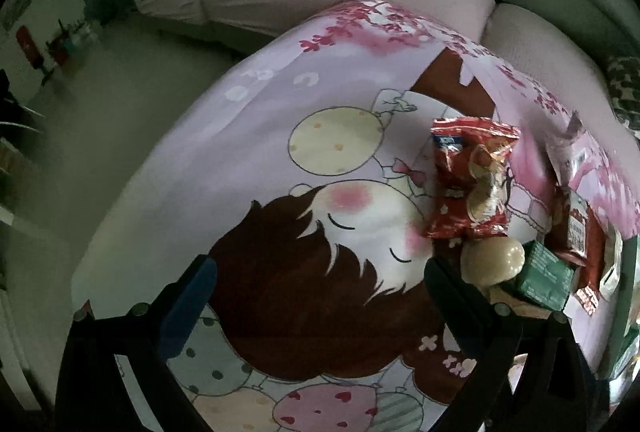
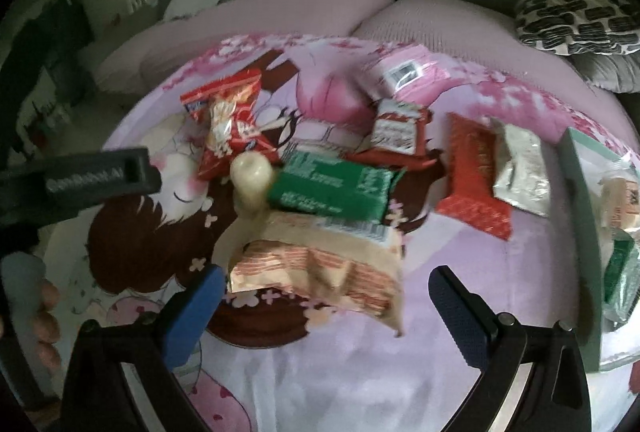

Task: Organize snacks
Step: 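Grasp the round white wrapped bun with the left gripper while the right grasps the beige barcode bread bag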

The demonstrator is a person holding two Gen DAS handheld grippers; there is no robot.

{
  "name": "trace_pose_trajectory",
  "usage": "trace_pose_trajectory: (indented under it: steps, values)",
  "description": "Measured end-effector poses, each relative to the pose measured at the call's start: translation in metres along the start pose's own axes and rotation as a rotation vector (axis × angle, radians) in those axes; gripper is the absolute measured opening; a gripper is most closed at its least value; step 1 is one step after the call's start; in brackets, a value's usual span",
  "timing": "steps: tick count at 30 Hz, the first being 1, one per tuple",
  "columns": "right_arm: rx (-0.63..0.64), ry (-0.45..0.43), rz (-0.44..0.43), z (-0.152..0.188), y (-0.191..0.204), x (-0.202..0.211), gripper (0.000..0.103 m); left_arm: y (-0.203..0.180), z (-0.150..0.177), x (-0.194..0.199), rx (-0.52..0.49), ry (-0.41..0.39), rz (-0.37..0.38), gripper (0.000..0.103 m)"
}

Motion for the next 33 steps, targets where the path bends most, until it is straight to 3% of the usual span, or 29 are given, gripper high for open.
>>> trace_pose_trajectory:
  steps: [10, 17, 33]
  values:
    - [-0.104, 0.001, -0.015, -0.004, -0.014, -0.011, 0.103, -0.018, -0.004, 0.002, -0.013, 0.000, 0.040, 0.103]
    - [-0.166, 0.000, -0.015, -0.004, -0.037, -0.004, 0.095, -0.038, -0.003, 0.008, 0.003, 0.008, 0.140, 0.103]
    - [-0.183, 0.068, 0.057, 0.022, -0.090, 0.013, 0.092, -0.087, 0.015, -0.003, -0.130, 0.039, 0.157, 0.103]
Point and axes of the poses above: each gripper's, at about its wrist camera, not at the fingertips, and x roughly against the way its jaws point, y to its left, z to its underside, the point moved 10 cm from there along -x, roughly the way its jaws point, and after that the axes turned 6 degrees about x, right-handed, at the moved point
